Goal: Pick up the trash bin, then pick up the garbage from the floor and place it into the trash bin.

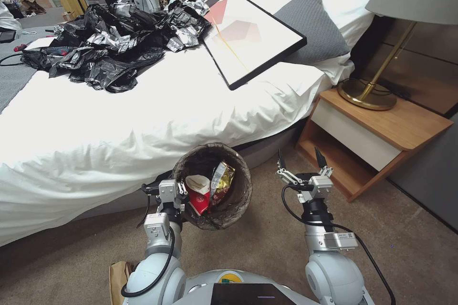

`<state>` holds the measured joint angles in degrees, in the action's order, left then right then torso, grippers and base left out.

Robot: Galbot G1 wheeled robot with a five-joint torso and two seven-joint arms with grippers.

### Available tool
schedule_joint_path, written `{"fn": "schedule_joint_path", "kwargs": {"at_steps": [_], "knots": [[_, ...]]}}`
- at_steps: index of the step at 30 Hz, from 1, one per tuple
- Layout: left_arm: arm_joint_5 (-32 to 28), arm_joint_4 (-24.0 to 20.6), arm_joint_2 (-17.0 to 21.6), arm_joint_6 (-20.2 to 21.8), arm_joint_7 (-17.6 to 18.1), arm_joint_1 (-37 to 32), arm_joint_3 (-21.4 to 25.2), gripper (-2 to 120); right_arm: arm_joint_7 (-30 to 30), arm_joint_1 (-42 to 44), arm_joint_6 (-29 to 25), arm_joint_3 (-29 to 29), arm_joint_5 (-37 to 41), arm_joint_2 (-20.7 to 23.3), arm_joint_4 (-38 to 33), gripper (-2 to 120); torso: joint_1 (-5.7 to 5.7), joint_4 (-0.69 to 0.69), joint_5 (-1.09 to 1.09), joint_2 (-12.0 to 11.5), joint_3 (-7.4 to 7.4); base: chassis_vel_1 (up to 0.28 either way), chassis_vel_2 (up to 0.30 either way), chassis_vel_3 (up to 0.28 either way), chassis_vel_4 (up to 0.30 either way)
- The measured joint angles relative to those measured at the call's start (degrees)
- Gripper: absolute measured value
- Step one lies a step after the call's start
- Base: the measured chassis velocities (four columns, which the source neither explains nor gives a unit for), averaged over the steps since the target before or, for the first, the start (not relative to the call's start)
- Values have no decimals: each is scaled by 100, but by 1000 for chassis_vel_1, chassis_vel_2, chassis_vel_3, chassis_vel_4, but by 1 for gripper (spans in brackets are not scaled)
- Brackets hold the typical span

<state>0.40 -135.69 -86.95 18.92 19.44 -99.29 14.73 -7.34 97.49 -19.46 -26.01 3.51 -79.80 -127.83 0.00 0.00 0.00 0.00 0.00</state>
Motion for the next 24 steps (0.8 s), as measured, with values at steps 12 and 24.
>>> {"fn": "schedule_joint_path", "kwargs": {"at_steps": [12,24], "knots": [[2,0,0,0,3,1,4,2,130,-77,-25,56,-15,-26,84,100,0,0,0,0,0,15,-11,-13,8],[2,0,0,-1,5,0,10,2,130,-122,-4,78,-14,-21,106,100,0,0,-3,0,0,162,-170,-170,165]]}}
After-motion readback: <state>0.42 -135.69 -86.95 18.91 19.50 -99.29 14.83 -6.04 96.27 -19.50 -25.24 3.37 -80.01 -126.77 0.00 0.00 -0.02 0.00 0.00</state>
